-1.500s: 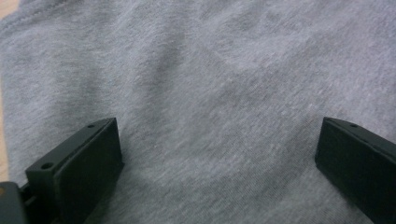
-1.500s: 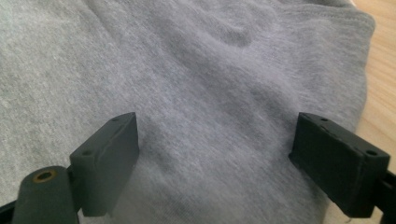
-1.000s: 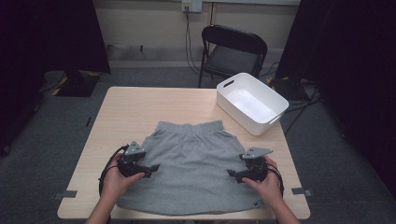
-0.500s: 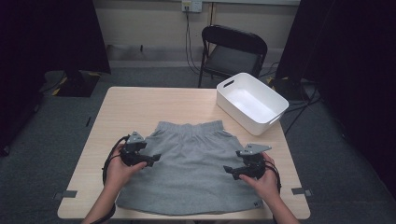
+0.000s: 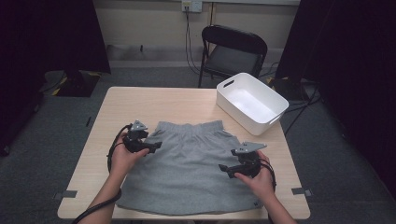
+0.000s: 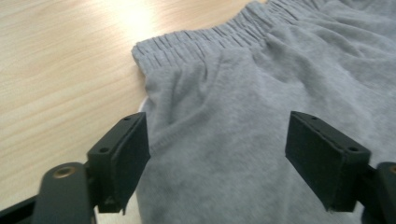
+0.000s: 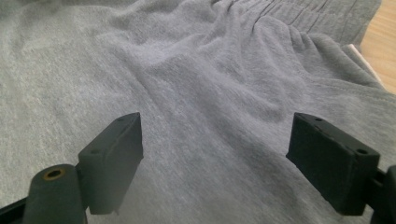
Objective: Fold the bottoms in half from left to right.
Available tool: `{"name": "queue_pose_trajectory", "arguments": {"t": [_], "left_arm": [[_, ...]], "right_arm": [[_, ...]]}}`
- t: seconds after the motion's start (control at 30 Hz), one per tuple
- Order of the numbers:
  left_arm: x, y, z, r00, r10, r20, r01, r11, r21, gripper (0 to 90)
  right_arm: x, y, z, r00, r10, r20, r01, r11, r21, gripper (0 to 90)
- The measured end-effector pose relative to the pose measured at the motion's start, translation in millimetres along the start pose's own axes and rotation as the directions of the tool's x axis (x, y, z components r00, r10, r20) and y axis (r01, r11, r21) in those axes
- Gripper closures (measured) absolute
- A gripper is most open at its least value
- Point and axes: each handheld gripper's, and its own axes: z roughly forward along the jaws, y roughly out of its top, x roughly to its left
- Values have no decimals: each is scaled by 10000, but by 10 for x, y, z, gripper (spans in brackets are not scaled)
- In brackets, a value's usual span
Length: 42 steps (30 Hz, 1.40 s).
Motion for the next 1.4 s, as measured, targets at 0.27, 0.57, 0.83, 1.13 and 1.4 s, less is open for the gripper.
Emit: {"name": "queue_pose_trajectory", "arguments": {"t": [0.27, 0.57, 0.83, 1.13, 1.4], "left_arm": [[133, 53, 179, 9991, -367, -234, 369, 9993, 71, 281], [260, 176, 295, 9975, -346, -611, 358, 9992, 191, 352], [317, 260, 390, 9940, -369, -1034, 415, 9983, 421, 403], [337, 177, 509, 9946, -578, -862, 629, 9964, 577, 514], [260, 204, 505, 9962, -313, -817, 381, 9958, 829, 762]], "right_arm": [[10, 0, 14, 10000, 40, -45, -40, 10000, 58, 177], [36, 18, 16, 9999, -49, -92, 49, 10000, 48, 179], [35, 33, 13, 10000, -15, -38, 15, 10000, 15, 180], [63, 37, 36, 9999, -83, -103, 84, 9999, 100, 180], [136, 58, 61, 9996, -167, -232, 170, 9998, 136, 182]]}}
